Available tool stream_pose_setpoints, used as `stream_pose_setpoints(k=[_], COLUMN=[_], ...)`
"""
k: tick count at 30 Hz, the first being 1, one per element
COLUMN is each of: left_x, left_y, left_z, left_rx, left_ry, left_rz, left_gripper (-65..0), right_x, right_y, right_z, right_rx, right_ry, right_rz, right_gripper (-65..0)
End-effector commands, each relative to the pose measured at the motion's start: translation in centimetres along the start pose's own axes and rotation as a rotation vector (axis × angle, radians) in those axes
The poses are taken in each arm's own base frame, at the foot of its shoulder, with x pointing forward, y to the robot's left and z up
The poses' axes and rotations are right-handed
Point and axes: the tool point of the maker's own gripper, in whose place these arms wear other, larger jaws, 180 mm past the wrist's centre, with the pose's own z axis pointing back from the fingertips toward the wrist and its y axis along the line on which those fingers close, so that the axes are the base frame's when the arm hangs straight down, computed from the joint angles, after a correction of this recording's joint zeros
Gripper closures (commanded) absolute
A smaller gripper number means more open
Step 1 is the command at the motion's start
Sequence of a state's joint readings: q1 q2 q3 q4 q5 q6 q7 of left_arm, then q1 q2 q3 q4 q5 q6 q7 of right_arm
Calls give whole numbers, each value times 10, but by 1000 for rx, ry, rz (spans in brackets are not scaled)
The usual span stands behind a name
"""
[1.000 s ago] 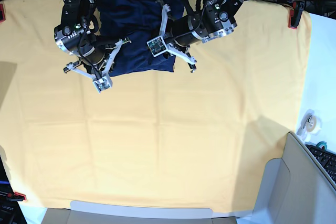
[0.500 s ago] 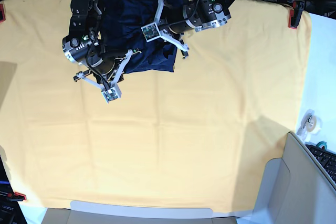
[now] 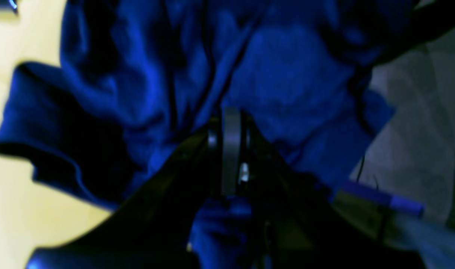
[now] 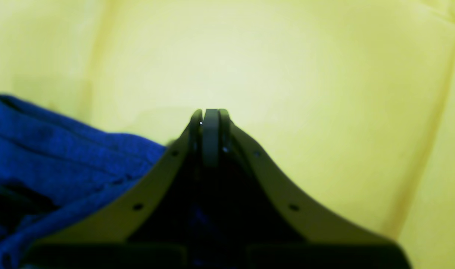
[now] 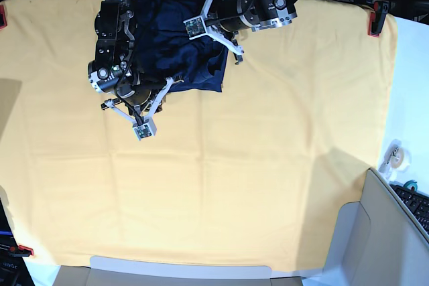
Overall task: Fold the T-shirt properly
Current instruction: 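Release the bundle and move both grippers away from it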
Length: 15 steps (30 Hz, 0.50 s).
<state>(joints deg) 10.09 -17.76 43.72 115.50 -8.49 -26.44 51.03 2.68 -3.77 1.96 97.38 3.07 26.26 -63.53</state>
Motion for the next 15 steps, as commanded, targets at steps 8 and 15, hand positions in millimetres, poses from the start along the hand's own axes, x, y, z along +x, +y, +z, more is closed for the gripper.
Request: stream_pose_setpoints(k=[8, 15], left_x=[-18, -5], left_y=[-21, -44], left_z=[2, 7], left_rx=[-63, -120], left_ry=[101, 63], left_rz=[-46, -95], left_gripper=[-3, -3], right_x=[35, 39], right_y=[-5, -6], right_z=[6, 6], right_rx=[-15, -15], right_ry=[-100, -107], right_rz=[-2, -1], right_gripper=[0, 0])
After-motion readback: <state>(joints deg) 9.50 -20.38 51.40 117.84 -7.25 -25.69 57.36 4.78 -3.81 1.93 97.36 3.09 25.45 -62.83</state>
